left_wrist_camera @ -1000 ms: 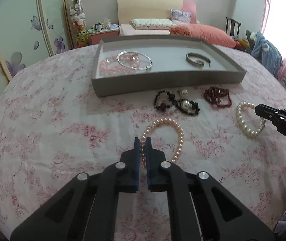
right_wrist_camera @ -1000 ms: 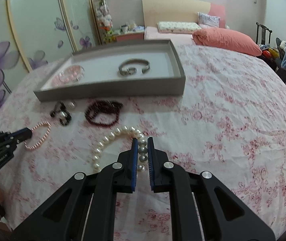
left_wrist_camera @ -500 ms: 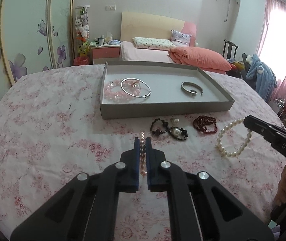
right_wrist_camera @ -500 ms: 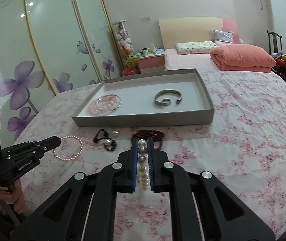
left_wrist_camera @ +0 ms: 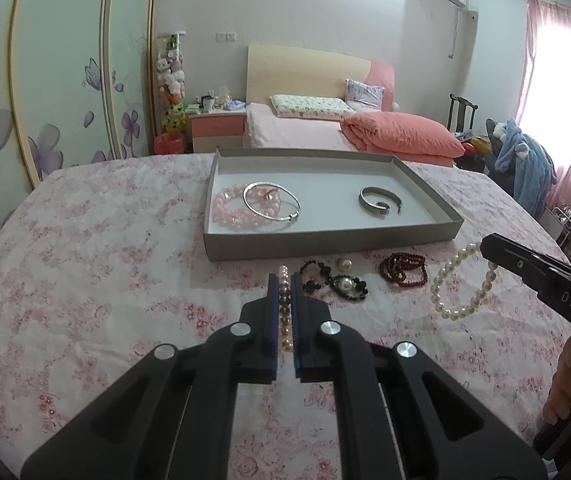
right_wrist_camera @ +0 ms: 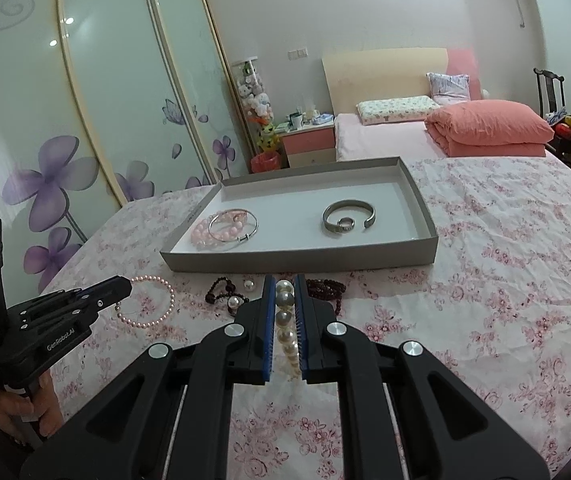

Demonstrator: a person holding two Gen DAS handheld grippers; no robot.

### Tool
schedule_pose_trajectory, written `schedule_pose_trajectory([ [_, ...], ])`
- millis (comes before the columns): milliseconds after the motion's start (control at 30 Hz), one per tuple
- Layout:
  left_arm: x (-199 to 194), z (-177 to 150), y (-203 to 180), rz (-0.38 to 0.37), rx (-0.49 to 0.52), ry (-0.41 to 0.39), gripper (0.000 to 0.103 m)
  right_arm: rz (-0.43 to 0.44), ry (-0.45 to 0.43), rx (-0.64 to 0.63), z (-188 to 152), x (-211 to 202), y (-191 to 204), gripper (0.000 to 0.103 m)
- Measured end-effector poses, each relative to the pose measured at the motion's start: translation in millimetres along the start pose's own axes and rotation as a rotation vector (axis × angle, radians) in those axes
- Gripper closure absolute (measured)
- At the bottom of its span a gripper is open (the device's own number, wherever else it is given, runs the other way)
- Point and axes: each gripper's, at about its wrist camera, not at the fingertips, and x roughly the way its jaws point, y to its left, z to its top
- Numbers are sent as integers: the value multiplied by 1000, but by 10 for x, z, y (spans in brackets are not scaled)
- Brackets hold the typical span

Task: Organize jewelry
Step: 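Carry the white pearl bracelet with the right tool while the left carries the pink pearl necklace over the tray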

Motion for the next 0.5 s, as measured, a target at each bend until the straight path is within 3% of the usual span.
schedule_pose_trajectory([
  [500, -210, 145, -103, 52, 32, -106, 96, -49, -123, -66, 166, -207, 116, 93],
])
